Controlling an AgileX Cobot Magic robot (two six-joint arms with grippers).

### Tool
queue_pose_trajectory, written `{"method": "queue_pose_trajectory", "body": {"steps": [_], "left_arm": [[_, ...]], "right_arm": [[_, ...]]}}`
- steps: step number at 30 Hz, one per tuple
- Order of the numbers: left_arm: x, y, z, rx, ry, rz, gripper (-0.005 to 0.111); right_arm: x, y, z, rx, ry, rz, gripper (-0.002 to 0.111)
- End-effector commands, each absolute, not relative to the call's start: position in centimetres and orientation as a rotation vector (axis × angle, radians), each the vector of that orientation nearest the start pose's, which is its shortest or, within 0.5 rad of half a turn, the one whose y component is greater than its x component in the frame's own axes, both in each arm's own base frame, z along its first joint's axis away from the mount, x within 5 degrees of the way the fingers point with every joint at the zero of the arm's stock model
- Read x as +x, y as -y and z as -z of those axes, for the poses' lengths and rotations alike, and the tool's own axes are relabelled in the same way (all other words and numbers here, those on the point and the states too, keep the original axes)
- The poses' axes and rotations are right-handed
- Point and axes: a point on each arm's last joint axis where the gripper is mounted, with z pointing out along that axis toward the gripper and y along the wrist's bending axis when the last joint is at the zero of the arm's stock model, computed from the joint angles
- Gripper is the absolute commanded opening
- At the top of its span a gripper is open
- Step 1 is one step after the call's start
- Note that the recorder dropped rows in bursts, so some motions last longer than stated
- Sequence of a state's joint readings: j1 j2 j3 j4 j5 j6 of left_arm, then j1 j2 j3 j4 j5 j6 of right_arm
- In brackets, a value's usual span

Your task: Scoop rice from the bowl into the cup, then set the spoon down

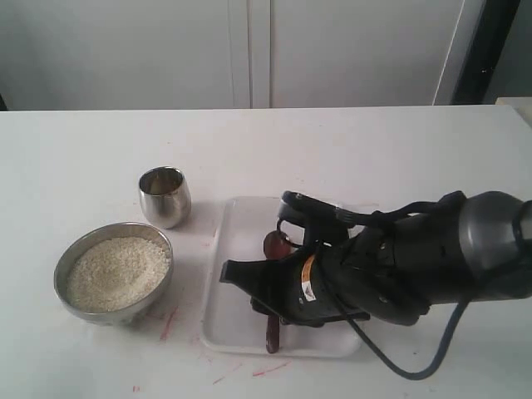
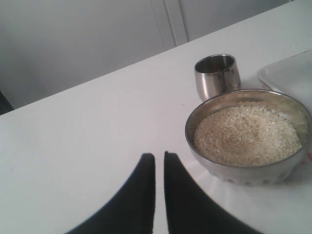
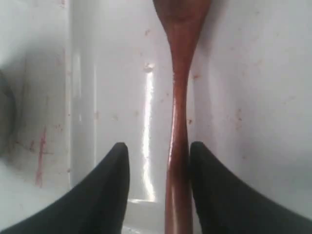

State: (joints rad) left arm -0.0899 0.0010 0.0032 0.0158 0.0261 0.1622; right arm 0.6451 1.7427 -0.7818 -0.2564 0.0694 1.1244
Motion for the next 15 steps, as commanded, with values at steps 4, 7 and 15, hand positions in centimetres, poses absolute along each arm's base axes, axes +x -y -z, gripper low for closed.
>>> {"method": "queue_pose_trajectory", "body": {"steps": [4, 7, 15], "left_arm": [[5.6, 0.5, -21.1, 0.197, -1.493, -0.062, 0.014], [5.6, 0.5, -21.1, 0.197, -1.493, -0.062, 0.014], [5.6, 0.5, -21.1, 0.197, -1.493, -0.062, 0.014]], "right_arm": [[25.9, -19.0, -16.6, 0.296, -2.528, -0.620, 0.039], [26.0, -19.0, -17.3, 0.286, -2.521, -0.612, 0.039], [26.4, -18.8, -20.5, 0.144, -2.462, -0.552, 0.035]]}}
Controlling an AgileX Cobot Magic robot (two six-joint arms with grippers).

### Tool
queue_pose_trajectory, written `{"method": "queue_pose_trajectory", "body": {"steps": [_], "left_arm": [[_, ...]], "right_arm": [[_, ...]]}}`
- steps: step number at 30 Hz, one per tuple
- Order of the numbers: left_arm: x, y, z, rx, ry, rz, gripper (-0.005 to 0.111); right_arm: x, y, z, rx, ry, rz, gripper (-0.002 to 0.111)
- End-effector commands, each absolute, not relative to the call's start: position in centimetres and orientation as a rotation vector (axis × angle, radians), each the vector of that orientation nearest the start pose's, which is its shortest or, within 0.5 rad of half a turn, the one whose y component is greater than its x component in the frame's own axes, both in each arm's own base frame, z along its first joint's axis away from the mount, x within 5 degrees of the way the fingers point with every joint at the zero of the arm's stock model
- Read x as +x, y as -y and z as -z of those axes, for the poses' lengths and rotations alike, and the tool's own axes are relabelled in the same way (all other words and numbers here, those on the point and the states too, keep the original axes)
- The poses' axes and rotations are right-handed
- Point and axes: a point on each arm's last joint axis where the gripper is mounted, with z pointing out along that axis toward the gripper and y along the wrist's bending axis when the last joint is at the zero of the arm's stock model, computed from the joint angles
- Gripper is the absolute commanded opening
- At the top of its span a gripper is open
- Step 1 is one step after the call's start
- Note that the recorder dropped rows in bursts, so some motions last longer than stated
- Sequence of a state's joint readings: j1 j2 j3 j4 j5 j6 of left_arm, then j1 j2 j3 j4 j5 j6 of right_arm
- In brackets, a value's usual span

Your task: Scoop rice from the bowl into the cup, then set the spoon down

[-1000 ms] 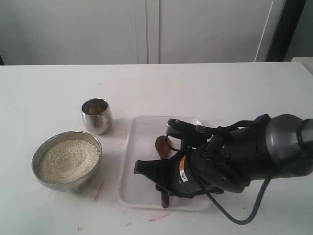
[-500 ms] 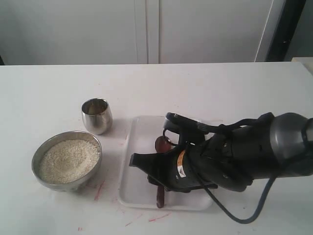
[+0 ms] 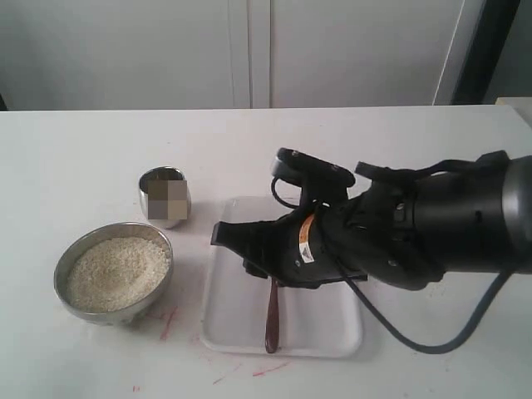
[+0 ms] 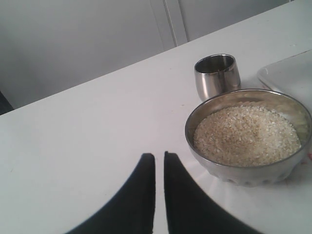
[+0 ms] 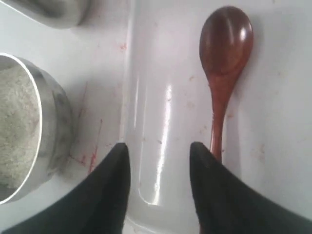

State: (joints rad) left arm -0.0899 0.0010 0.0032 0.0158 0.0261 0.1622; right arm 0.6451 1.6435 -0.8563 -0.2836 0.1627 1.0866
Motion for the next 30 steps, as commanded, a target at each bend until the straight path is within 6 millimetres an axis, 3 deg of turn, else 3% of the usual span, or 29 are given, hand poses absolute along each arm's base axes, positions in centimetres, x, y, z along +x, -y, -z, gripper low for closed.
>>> {"method": "queue_pose_trajectory", "body": {"steps": [1, 4, 9, 15, 18, 24, 30], "left_arm": [[5.6, 0.5, -21.1, 0.197, -1.493, -0.062, 0.014], [5.6, 0.5, -21.1, 0.197, -1.493, -0.062, 0.014], [5.6, 0.5, -21.1, 0.197, -1.493, -0.062, 0.014], [5.6, 0.5, -21.1, 0.197, -1.493, -0.062, 0.014], [5.6, 0.5, -21.1, 0.197, -1.493, -0.062, 0.014], [5.6, 0.5, -21.1, 0.197, -1.493, -0.062, 0.014], [5.6, 0.5, -21.1, 0.197, -1.493, -0.062, 0.014]], "right_arm": [[26.4, -18.8, -21.0, 0.127, -2.446, -0.553, 0.032], [26.2, -18.5, -22.5, 0.055, -2.389, -0.544, 0.024], [25.2, -17.5, -26.7, -0.138, -2.215, -0.506, 0.000], [22.3, -15.0, -33.1, -0.282, -1.940, -0.466, 0.000], [21.0, -14.0, -35.2, -0.281, -1.859, -0.480, 0.000], [18.2, -11.9, -38.5, -0.275, -1.721, -0.495, 0.000], [15.4, -9.0, -40.3, -0.211, -1.676, -0.448, 0.000]]}}
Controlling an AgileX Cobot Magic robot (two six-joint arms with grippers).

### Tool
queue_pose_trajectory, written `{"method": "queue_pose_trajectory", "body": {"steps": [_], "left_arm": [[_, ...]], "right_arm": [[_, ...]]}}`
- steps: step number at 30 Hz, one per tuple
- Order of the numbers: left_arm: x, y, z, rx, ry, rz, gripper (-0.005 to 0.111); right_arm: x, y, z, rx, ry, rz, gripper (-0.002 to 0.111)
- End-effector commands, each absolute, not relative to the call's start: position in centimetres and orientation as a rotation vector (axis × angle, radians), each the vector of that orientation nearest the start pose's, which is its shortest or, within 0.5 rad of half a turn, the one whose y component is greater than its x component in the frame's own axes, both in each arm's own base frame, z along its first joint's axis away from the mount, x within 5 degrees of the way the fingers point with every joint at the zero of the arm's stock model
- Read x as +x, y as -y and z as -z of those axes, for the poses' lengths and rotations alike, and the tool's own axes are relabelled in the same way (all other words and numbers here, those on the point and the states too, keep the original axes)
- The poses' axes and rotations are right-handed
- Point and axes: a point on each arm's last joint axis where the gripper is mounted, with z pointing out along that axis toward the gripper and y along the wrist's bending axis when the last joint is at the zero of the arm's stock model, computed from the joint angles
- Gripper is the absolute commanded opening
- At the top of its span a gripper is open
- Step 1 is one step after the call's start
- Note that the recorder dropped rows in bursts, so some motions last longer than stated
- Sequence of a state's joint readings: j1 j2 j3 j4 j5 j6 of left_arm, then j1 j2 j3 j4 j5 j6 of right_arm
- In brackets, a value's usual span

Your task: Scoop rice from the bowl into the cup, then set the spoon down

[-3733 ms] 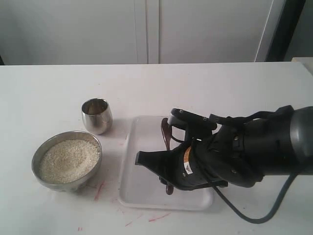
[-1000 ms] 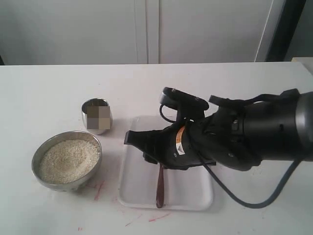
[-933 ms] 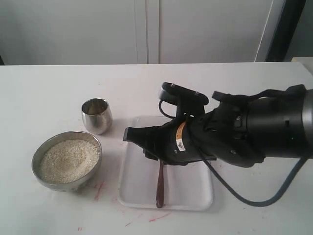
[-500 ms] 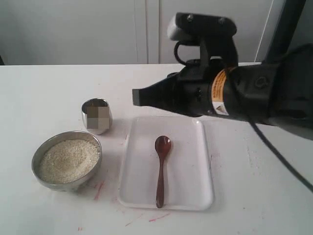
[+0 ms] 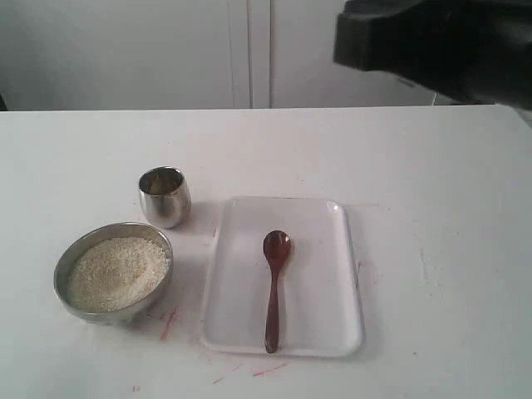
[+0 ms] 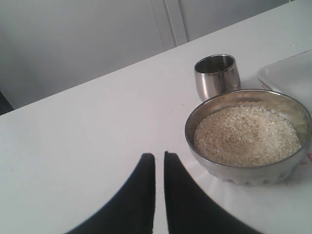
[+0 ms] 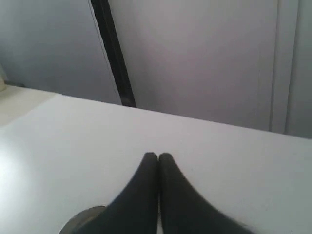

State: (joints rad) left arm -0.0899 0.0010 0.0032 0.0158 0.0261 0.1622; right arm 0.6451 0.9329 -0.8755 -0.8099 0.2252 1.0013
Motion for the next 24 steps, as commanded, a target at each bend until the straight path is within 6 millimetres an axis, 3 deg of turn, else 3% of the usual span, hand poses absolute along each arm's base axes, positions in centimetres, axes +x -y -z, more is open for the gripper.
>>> {"method": "queue_pose_trajectory", "body": {"steps": [1, 14, 20, 24], "left_arm": [[5.6, 0.5, -21.1, 0.197, -1.493, -0.062, 0.014], [5.6, 0.5, -21.1, 0.197, -1.493, -0.062, 0.014], [5.6, 0.5, -21.1, 0.197, -1.493, -0.062, 0.014], [5.6, 0.5, -21.1, 0.197, -1.493, -0.062, 0.014]], "right_arm": [[15.1, -8.6, -40.5, -0.197, -1.679, -0.440, 0.000], [8.4, -3.6, -41.0, -0.301, -1.724, -0.329, 0.000], [3.4, 0.0, -41.2, -0.292, -1.641, -0.364, 0.000], [1.0, 1.9, -40.9, -0.256, -1.589, -0.382, 0.000]]}}
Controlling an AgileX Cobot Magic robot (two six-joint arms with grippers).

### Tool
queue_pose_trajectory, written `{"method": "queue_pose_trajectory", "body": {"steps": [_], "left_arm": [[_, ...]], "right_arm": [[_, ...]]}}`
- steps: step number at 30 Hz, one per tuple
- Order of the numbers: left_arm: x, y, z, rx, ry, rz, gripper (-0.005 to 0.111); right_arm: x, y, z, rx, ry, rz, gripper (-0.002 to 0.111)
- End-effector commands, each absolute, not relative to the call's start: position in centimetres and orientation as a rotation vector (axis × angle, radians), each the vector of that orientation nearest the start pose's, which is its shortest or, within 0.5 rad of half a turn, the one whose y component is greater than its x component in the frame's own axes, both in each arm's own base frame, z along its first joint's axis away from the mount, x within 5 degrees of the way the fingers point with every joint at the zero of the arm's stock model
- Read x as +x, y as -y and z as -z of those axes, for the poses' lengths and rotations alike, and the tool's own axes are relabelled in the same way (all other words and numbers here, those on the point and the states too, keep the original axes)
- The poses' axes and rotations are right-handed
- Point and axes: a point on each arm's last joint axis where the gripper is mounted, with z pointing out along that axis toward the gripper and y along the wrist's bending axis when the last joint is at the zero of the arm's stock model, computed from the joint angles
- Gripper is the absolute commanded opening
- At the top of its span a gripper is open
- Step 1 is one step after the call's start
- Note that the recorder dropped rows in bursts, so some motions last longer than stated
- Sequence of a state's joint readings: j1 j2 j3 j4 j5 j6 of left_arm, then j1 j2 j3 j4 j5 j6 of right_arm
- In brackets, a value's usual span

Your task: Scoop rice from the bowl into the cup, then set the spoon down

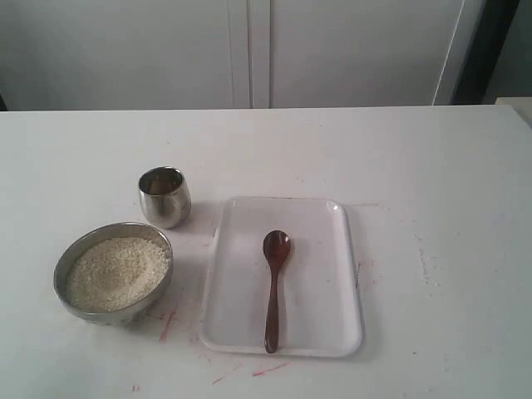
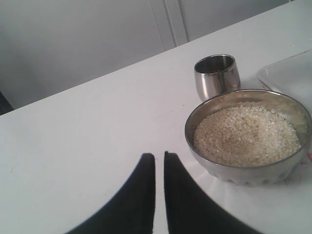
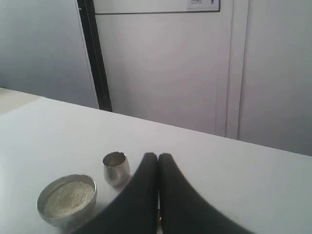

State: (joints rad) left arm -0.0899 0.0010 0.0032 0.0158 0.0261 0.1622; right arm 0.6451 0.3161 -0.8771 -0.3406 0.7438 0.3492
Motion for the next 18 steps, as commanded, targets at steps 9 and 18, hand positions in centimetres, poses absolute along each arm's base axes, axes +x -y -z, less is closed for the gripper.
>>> {"method": "queue_pose_trajectory", "body": {"steps": [9, 18], "left_arm": [[5.6, 0.5, -21.1, 0.197, -1.493, -0.062, 0.014], [5.6, 0.5, -21.1, 0.197, -1.493, -0.062, 0.014]], "right_arm": [[-1.2, 3.3, -36.4, -0.237, -1.585, -0.427, 0.000], [0.1, 1.0, -32.5, -0.269, -1.636, -0.589, 0.000]]}}
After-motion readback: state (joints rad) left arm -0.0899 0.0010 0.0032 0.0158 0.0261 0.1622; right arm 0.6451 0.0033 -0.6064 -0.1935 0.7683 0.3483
